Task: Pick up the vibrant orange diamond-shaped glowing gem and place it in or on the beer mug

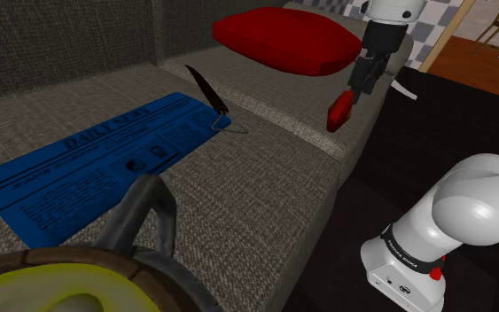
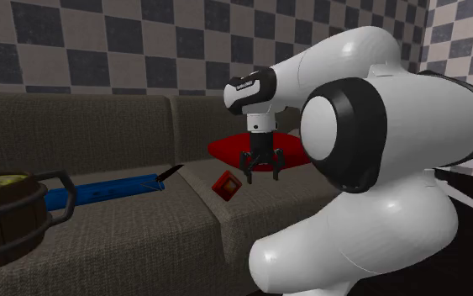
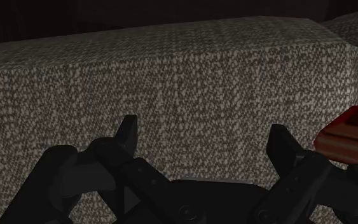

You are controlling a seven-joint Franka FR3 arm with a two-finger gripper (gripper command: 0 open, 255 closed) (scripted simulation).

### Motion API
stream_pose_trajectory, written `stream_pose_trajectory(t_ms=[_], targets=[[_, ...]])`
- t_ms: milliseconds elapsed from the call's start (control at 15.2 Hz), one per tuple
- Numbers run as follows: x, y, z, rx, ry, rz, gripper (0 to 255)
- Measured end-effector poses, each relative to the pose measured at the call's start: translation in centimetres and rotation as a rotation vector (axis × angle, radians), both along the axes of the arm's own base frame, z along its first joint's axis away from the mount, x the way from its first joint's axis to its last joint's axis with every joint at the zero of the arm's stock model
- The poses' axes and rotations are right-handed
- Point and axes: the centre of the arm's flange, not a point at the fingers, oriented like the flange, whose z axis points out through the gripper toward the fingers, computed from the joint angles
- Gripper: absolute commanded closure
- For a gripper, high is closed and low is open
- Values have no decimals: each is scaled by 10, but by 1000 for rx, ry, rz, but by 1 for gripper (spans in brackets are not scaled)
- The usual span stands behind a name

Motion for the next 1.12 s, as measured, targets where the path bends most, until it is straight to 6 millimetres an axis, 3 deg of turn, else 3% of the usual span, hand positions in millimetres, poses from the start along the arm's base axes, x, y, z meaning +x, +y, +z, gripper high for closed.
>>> stream_pose_trajectory(t_ms=[132, 264, 462, 594, 1122], targets=[[-5, 0, 2, 18, -17, -63, 0], [-27, 6, 8, 81, -80, -346, 0], [-61, 31, 18, 198, -189, -868, 0], [-70, 44, 20, 258, -234, -1126, 0], [-64, 53, -11, 283, -245, -1224, 0]])
